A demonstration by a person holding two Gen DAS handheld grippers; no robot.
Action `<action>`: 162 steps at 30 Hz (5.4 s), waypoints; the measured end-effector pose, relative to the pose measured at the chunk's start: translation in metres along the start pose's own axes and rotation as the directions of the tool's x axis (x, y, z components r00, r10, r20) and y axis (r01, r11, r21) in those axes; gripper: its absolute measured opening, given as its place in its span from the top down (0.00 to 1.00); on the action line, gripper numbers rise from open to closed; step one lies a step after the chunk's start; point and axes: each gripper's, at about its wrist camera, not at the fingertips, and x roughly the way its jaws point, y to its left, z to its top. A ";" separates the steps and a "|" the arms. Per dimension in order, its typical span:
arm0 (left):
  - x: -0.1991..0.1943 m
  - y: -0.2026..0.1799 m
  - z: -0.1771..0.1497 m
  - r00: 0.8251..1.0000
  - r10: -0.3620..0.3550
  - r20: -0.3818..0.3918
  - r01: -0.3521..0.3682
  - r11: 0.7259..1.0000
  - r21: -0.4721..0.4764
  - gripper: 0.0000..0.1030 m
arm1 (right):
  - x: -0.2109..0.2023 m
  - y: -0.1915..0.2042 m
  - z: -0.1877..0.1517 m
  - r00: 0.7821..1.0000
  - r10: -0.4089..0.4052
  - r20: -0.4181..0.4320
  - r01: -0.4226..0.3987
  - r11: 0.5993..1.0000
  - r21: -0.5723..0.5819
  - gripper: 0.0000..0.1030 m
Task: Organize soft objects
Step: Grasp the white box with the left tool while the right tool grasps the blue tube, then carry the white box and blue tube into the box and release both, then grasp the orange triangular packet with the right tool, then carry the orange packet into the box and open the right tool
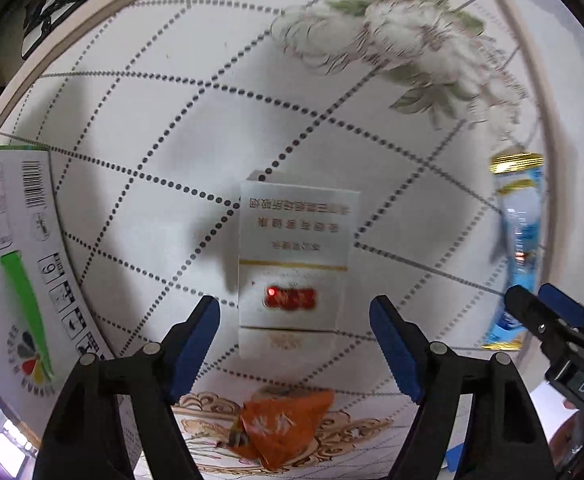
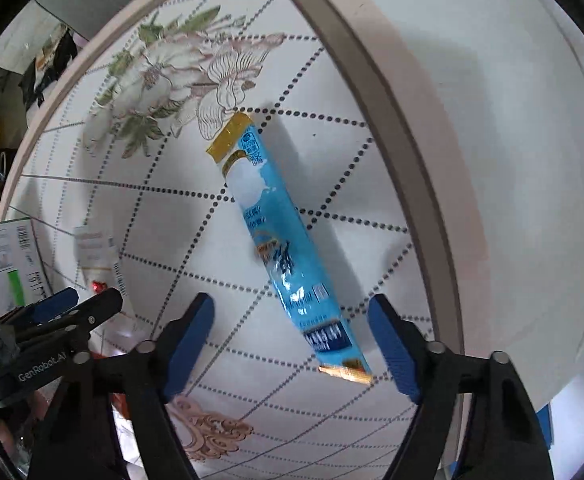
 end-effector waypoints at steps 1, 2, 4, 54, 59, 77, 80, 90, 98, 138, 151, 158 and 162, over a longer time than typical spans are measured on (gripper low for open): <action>0.005 -0.001 0.001 1.000 0.015 -0.006 -0.015 1.000 0.005 0.30 | 0.004 0.002 0.001 1.000 -0.003 -0.005 0.003 1.000 -0.003 0.35; 0.009 -0.001 0.001 1.000 0.018 -0.013 -0.018 1.000 0.007 0.43 | 0.007 0.003 0.002 1.000 -0.008 -0.009 0.008 1.000 -0.005 0.38; 0.010 -0.003 0.001 0.999 0.032 0.000 -0.032 0.999 0.013 0.47 | 0.012 0.007 0.002 1.000 -0.019 -0.017 0.019 1.000 -0.015 0.45; -0.214 0.277 -0.208 0.900 -0.097 0.424 0.188 0.966 -0.177 0.48 | -0.146 0.323 -0.180 0.962 0.247 0.112 -0.184 0.898 -0.399 0.85; -0.178 0.327 -0.210 0.931 -0.070 0.357 0.152 0.966 -0.208 0.48 | -0.111 0.362 -0.177 0.979 0.163 0.118 -0.106 0.915 -0.388 0.85; -0.084 0.378 -0.162 0.983 -0.104 0.149 0.142 0.952 -0.273 0.47 | -0.042 0.395 -0.132 0.990 -0.054 0.133 0.092 0.950 -0.300 0.78; -0.091 0.379 -0.166 0.982 -0.102 0.160 0.144 0.949 -0.280 0.47 | -0.044 0.394 -0.134 0.990 -0.046 0.132 0.084 0.949 -0.303 0.75; -0.135 0.371 -0.195 0.959 -0.082 0.271 0.156 0.951 -0.265 0.23 | -0.054 0.393 -0.173 0.991 -0.030 0.132 0.077 0.927 -0.368 0.22; -0.170 0.356 -0.232 0.933 0.003 0.361 0.100 0.959 -0.267 0.08 | -0.078 0.396 -0.214 0.977 -0.009 0.212 0.100 0.901 -0.422 0.09; -0.116 0.294 -0.214 0.945 0.169 0.281 -0.071 0.942 -0.327 0.07 | -0.007 0.191 -0.165 0.989 0.135 0.056 -0.140 0.985 0.101 0.52; -0.166 0.343 -0.264 0.930 0.014 0.368 0.119 0.934 -0.337 0.07 | -0.137 0.363 -0.226 0.950 0.273 0.151 -0.200 0.904 -0.376 0.52; -0.156 0.380 -0.265 0.930 -0.022 0.367 0.163 0.919 -0.359 0.07 | -0.098 0.417 -0.242 0.972 0.198 0.127 -0.123 0.889 -0.441 0.52; -0.141 0.394 -0.257 0.936 -0.032 0.350 0.165 0.919 -0.358 0.07 | -0.067 0.431 -0.235 0.984 0.136 0.113 -0.075 0.901 -0.427 0.52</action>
